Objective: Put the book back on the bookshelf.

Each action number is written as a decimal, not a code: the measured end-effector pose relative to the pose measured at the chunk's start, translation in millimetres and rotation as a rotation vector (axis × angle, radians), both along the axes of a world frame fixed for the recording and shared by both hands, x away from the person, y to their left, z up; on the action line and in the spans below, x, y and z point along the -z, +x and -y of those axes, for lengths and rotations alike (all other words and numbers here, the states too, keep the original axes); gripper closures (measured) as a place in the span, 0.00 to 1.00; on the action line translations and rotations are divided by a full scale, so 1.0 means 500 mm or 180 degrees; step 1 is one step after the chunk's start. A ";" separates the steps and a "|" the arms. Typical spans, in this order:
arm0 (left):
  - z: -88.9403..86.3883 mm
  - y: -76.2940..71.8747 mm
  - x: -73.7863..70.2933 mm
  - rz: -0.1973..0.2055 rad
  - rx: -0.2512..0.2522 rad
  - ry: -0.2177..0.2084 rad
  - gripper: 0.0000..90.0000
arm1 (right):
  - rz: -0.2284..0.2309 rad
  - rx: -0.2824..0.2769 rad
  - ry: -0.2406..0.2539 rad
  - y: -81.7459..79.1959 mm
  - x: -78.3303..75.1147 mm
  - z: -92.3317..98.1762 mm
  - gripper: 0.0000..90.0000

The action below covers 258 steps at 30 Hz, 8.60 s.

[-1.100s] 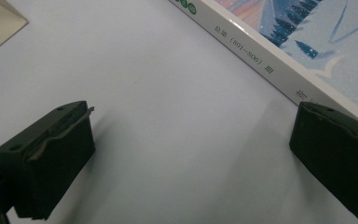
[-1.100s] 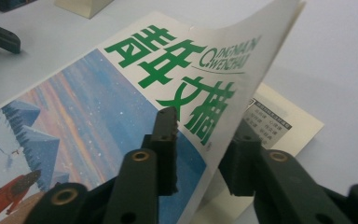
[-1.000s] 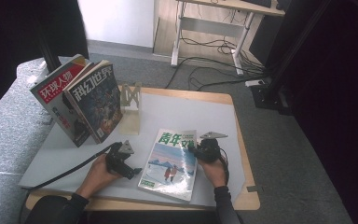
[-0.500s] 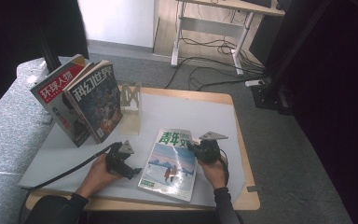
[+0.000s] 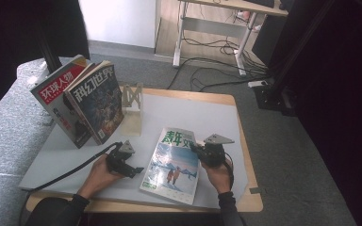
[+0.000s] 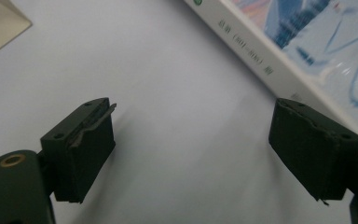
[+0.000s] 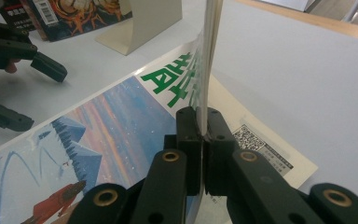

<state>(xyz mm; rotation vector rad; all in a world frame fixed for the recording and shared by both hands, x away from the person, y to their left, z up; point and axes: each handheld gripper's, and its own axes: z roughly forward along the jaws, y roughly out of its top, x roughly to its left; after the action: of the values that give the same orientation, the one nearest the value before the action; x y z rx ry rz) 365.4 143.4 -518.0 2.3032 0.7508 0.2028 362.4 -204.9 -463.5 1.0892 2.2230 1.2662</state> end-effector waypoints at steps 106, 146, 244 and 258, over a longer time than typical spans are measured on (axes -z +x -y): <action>0.058 0.003 -0.077 0.0221 0.0454 -0.0545 0.72 | 0.0391 -0.0029 0.0267 -0.013 -0.053 0.040 0.93; 0.015 -0.003 -0.083 0.0602 0.0472 -0.0911 0.79 | 0.0506 -0.0034 0.0305 0.015 -0.091 0.029 0.95; 0.039 -0.036 -0.311 0.0700 0.0620 -0.0861 0.81 | 0.0342 -0.0658 0.0429 -0.029 -0.045 0.010 0.64; 0.041 -0.031 -0.321 0.0630 0.0724 -0.0700 0.81 | 0.0268 -0.0313 0.0221 -0.036 -0.028 0.064 0.43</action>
<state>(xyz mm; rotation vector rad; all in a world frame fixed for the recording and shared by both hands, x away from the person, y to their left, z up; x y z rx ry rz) 350.1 123.1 -357.3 2.1013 0.3871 0.2278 344.2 -236.7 -449.3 0.9427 2.2088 1.4127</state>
